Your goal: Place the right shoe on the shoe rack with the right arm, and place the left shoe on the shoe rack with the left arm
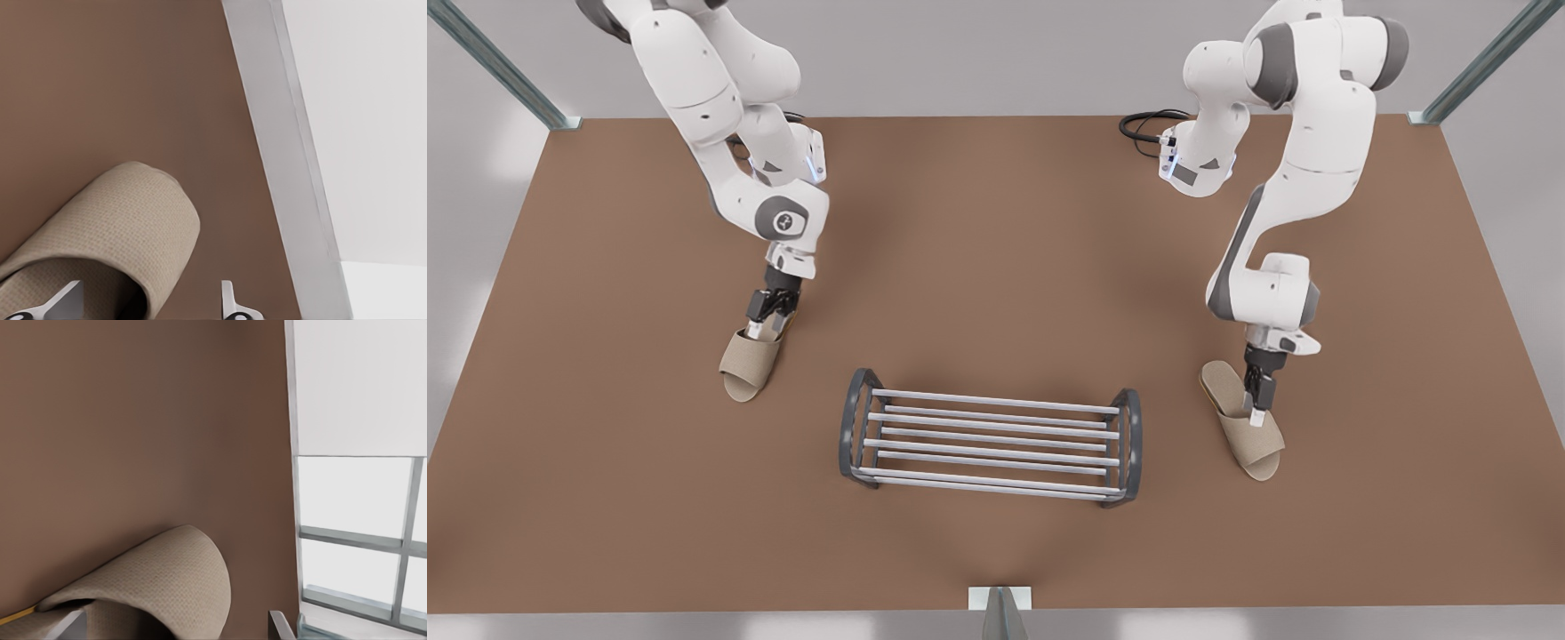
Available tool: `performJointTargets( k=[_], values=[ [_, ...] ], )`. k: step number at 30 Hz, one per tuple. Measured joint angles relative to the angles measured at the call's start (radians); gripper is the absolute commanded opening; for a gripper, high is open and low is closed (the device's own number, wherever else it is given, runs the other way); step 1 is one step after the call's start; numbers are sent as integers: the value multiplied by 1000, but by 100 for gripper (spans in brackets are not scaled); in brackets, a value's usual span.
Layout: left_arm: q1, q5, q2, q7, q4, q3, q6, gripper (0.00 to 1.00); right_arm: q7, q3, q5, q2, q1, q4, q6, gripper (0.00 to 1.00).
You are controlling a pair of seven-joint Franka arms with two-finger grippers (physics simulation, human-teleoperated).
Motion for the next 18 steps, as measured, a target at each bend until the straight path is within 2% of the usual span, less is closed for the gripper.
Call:
performJointTargets(
  k=[9, 10, 11, 12, 18],
  values=[
    [1, -15, 67, 98, 93, 0, 6, 100, 88, -3, -47, 3, -22, -12, -7, 100],
    [1, -15, 70, 106, 95, 0, 6, 95, 95, -3, -53, 3, -26, -14, -7, 100],
    [1, -15, 71, 114, 96, 0, 7, 72, 102, -3, -61, 3, -28, -16, -8, 100],
    [0, -15, 72, 121, 96, 0, 7, 64, 109, -4, -69, 3, -29, -20, -10, 100],
    [0, -14, 77, 157, 96, 0, 7, 46, 133, -35, -140, 3, -35, -20, -21, 100]
  ],
)
